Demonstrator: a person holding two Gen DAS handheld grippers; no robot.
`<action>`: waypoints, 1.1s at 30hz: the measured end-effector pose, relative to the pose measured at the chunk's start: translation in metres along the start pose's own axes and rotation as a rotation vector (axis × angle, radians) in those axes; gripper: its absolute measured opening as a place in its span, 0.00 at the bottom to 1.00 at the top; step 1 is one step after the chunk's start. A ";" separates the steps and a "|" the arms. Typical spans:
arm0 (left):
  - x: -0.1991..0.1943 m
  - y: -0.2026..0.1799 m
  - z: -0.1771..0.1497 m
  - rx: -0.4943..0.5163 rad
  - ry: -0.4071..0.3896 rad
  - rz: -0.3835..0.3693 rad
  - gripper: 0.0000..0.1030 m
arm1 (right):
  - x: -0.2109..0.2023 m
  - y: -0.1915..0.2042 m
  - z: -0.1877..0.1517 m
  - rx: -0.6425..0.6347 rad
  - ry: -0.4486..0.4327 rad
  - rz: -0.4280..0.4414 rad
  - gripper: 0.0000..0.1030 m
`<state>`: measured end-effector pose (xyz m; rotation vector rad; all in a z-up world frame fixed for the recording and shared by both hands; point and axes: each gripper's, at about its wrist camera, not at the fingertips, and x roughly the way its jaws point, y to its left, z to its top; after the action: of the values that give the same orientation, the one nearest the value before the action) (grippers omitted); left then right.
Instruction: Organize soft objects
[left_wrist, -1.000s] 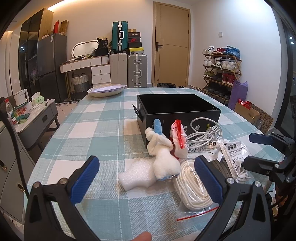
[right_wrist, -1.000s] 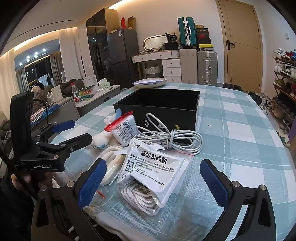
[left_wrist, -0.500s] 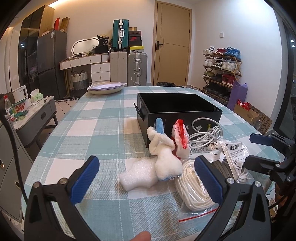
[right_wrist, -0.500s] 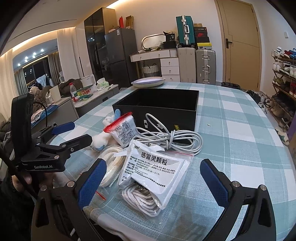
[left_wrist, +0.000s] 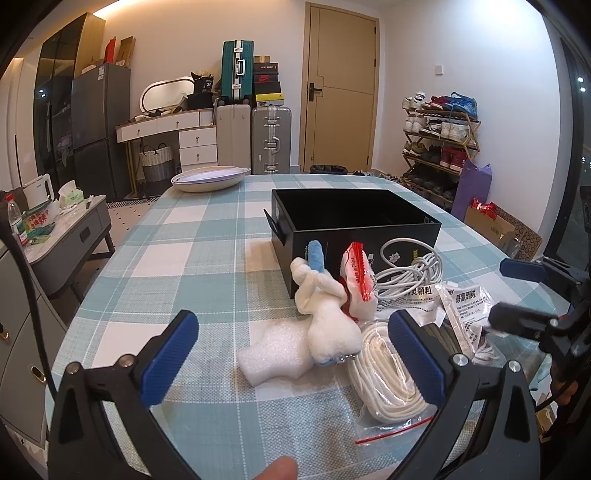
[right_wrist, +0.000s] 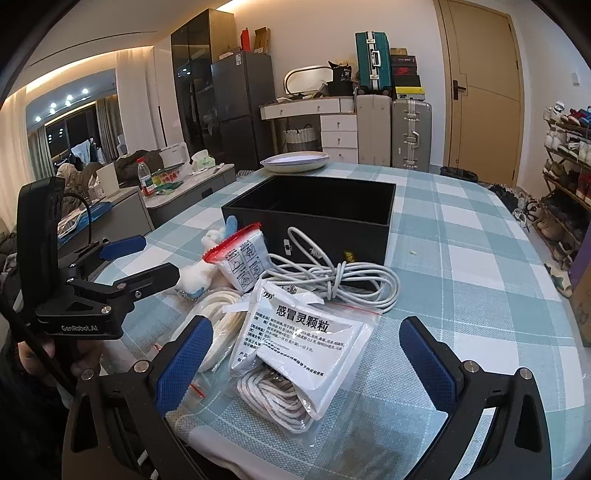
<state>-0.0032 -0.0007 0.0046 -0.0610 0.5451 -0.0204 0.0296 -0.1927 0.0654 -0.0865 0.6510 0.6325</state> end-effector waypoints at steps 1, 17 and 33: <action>0.000 0.000 0.001 -0.002 -0.002 -0.001 1.00 | -0.004 -0.003 0.002 0.012 -0.012 0.009 1.00; 0.007 -0.006 0.013 0.043 0.015 0.001 1.00 | -0.010 -0.017 0.016 0.031 0.027 0.014 1.00; 0.018 -0.013 0.012 0.074 0.042 -0.002 1.00 | 0.032 0.007 0.000 -0.024 0.148 0.012 0.92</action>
<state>0.0183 -0.0138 0.0058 0.0113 0.5854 -0.0443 0.0453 -0.1707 0.0475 -0.1533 0.7871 0.6495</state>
